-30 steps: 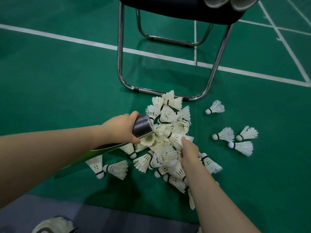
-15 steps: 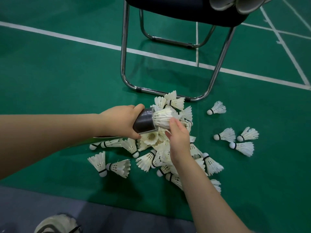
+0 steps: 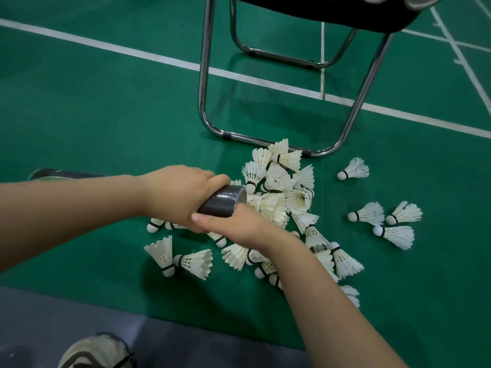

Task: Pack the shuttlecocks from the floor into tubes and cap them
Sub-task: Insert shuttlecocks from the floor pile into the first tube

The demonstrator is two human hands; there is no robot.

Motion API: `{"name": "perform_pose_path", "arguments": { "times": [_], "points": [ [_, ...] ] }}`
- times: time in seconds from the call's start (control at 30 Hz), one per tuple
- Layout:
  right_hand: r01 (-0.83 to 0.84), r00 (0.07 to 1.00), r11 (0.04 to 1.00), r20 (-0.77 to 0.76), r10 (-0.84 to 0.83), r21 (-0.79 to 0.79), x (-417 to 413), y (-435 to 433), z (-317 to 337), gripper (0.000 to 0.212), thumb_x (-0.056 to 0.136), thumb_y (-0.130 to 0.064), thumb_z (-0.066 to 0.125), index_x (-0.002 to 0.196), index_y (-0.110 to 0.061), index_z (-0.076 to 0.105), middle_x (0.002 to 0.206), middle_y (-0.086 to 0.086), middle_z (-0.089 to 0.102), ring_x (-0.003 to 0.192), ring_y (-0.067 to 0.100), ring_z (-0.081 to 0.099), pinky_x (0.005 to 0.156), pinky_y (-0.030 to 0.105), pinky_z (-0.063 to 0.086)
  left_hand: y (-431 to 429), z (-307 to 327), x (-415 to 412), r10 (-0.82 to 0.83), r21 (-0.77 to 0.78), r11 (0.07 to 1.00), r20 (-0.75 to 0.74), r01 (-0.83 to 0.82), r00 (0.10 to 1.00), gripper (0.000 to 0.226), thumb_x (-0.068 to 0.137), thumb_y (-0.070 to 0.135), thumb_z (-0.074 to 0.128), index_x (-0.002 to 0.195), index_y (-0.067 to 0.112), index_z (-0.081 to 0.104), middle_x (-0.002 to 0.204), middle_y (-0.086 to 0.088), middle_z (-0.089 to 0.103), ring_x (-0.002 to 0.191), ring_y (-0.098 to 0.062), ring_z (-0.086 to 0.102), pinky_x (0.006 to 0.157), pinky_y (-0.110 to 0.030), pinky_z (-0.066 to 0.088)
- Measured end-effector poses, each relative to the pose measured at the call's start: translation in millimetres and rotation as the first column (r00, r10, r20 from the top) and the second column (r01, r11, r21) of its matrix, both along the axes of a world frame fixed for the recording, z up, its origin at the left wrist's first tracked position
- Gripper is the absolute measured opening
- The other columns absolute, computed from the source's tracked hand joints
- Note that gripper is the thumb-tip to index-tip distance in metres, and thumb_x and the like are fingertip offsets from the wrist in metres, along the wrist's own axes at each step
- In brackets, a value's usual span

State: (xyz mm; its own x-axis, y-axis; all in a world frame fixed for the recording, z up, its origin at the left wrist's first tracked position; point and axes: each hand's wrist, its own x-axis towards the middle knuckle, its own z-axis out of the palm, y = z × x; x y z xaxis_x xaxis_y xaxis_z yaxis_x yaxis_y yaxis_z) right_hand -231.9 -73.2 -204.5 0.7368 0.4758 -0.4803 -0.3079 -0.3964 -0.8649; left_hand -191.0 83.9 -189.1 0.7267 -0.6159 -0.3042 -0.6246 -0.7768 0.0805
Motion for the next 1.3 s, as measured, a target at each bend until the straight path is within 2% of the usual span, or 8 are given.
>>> {"name": "perform_pose_path", "arguments": {
  "times": [0.1, 0.2, 0.3, 0.47, 0.67, 0.9, 1.03, 1.3],
  "points": [
    [0.359, 0.928, 0.932, 0.088, -0.363, 0.054, -6, 13, -8, 0.025, 0.089, -0.041, 0.057, 0.098, -0.020, 0.066, 0.093, -0.003, 0.067, 0.088, 0.011, 0.062, 0.075, 0.019, 0.048, -2, -8, 5, 0.086, -0.075, 0.993, -0.031, -0.088, 0.996, 0.063, 0.063, 0.053, 0.066, 0.113, 0.027, 0.037, 0.091, 0.008, 0.055, 0.076, -0.014, 0.055, 0.064, -0.028, 0.047],
    [0.669, 0.701, 0.688, 0.067, -0.710, 0.283, -7, 13, -10, 0.031, 0.098, -0.033, 0.041, 0.079, -0.019, 0.060, 0.076, -0.008, 0.062, 0.070, 0.002, 0.057, 0.058, 0.006, 0.043, -2, -8, 12, 0.161, -0.124, 0.978, -0.075, -0.169, 0.984, 0.069, 0.064, 0.051, 0.072, 0.117, 0.027, 0.036, 0.093, 0.009, 0.056, 0.075, -0.012, 0.056, 0.064, -0.025, 0.047],
    [0.765, 0.586, 0.637, 0.304, -0.751, 0.097, 9, -13, -38, 0.024, 0.098, -0.029, 0.041, 0.083, -0.020, 0.057, 0.079, -0.006, 0.057, 0.072, 0.005, 0.050, 0.065, 0.014, 0.044, 6, -11, 14, 0.232, -0.120, 0.962, -0.123, -0.246, 0.965, 0.073, 0.065, 0.055, 0.073, 0.119, 0.025, 0.034, 0.094, 0.008, 0.057, 0.074, -0.011, 0.056, 0.064, -0.026, 0.048],
    [0.663, 0.747, 0.603, 0.344, -0.568, -0.443, 34, -57, -99, 0.053, 0.089, -0.040, 0.053, 0.134, -0.021, 0.035, 0.123, 0.006, 0.055, 0.110, 0.025, 0.052, 0.092, 0.042, 0.045, 12, -20, 14, 0.263, -0.071, 0.959, -0.126, -0.273, 0.956, 0.069, 0.066, 0.054, 0.072, 0.116, 0.024, 0.035, 0.094, 0.006, 0.057, 0.075, -0.013, 0.057, 0.066, -0.032, 0.052],
    [0.465, 0.880, 0.548, 0.296, -0.372, -0.695, 43, -56, -123, 0.040, 0.086, -0.058, 0.044, 0.094, -0.020, 0.054, 0.094, 0.000, 0.059, 0.101, 0.025, 0.050, 0.094, 0.044, 0.038, 12, -33, 16, 0.302, -0.059, 0.948, -0.147, -0.313, 0.942, 0.069, 0.065, 0.054, 0.071, 0.116, 0.024, 0.036, 0.092, 0.005, 0.057, 0.075, -0.015, 0.057, 0.069, -0.036, 0.053],
    [0.837, 0.546, 0.479, 0.433, -0.717, -0.263, 35, -54, -110, 0.038, 0.095, -0.033, 0.042, 0.060, -0.020, 0.031, 0.058, -0.003, 0.034, 0.057, 0.017, 0.032, 0.061, 0.032, 0.030, 11, -43, 14, 0.325, -0.060, 0.939, -0.175, -0.339, 0.930, 0.066, 0.065, 0.055, 0.072, 0.111, 0.025, 0.035, 0.090, 0.004, 0.057, 0.073, -0.014, 0.057, 0.067, -0.036, 0.053],
    [0.930, 0.316, 0.350, 0.242, -0.918, 0.115, 18, -44, -86, 0.040, 0.098, -0.026, 0.041, 0.060, -0.018, 0.032, 0.058, -0.006, 0.032, 0.051, 0.007, 0.028, 0.052, 0.023, 0.029, 8, -42, 15, 0.320, -0.068, 0.939, -0.181, -0.336, 0.930, 0.069, 0.065, 0.055, 0.072, 0.115, 0.024, 0.035, 0.092, 0.004, 0.058, 0.074, -0.014, 0.058, 0.068, -0.036, 0.054],
    [0.812, 0.442, 0.492, 0.220, -0.870, 0.314, 9, -23, -49, 0.038, 0.100, -0.023, 0.036, 0.067, -0.016, 0.051, 0.061, -0.007, 0.049, 0.053, -0.001, 0.044, 0.054, 0.013, 0.040, -6, -34, 12, 0.285, -0.105, 0.947, -0.161, -0.304, 0.945, 0.073, 0.064, 0.055, 0.072, 0.118, 0.025, 0.033, 0.094, 0.005, 0.057, 0.076, -0.015, 0.058, 0.067, -0.034, 0.053]
  ]
}}
